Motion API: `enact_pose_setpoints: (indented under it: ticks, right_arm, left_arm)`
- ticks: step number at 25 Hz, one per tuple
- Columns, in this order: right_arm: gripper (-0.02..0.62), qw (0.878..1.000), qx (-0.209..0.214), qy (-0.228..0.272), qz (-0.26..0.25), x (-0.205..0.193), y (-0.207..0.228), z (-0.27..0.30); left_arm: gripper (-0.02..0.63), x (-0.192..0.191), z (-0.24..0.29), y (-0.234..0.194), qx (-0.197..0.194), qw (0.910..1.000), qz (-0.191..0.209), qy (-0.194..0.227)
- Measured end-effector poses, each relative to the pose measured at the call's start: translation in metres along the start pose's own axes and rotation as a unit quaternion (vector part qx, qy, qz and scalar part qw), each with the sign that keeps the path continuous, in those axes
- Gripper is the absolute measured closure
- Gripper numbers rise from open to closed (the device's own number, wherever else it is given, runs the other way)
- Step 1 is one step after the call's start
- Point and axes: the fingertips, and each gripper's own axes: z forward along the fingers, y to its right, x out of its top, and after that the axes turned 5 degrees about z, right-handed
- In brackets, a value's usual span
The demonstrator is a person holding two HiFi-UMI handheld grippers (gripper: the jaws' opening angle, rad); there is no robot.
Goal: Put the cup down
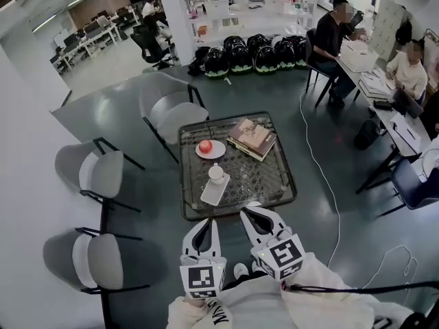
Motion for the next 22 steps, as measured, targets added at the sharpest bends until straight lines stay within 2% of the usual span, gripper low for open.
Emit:
enact_pose_setpoints:
  ticks: [12, 22]
  right_arm:
    - [0.590, 1.000, -0.004, -0.006, -0.007, -0.002, 0.005, -0.006]
    - [0.591, 1.000, 0.000, -0.009, -0.006, -0.007, 0.006, -0.002]
  left_arm:
    - [0.595, -0.005, 0.002, 0.006, 0.003, 1.0000, -0.005, -0.007]
    - [0.595, -0.024, 0.000, 0.000, 0.015, 0.9995, -0.013, -0.025]
